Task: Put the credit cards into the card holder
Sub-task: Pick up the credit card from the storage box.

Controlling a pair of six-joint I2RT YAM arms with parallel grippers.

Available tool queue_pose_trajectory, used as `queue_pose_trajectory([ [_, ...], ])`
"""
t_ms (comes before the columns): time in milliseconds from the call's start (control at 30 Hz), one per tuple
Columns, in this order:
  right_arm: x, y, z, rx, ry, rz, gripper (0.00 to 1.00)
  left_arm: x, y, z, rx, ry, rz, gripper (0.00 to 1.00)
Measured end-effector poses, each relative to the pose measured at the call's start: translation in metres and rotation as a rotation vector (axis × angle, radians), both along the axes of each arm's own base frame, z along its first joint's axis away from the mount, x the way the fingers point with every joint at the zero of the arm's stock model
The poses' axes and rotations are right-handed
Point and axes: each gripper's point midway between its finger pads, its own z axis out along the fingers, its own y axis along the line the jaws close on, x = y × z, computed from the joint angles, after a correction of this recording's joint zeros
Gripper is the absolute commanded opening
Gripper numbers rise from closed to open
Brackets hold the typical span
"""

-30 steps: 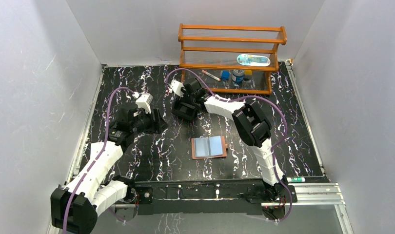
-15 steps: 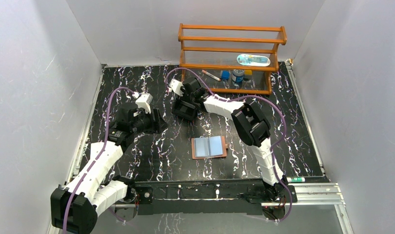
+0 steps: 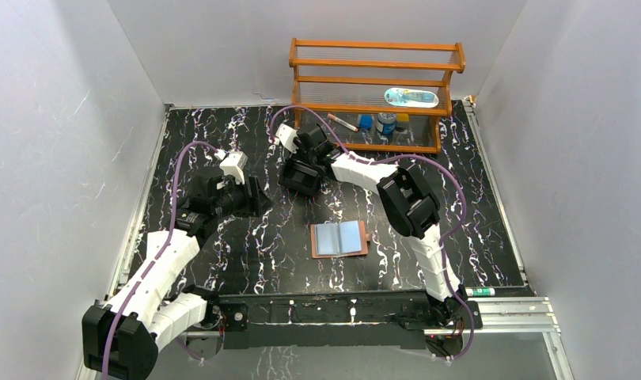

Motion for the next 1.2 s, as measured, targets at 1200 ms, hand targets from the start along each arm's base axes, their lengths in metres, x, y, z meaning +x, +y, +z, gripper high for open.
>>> queue_pose_trajectory([
  [1200,-0.041,0.003,0.095,0.333,0.137,0.005,0.00,-0.002,-0.006,0.002,-0.081,0.059,0.051,0.58],
])
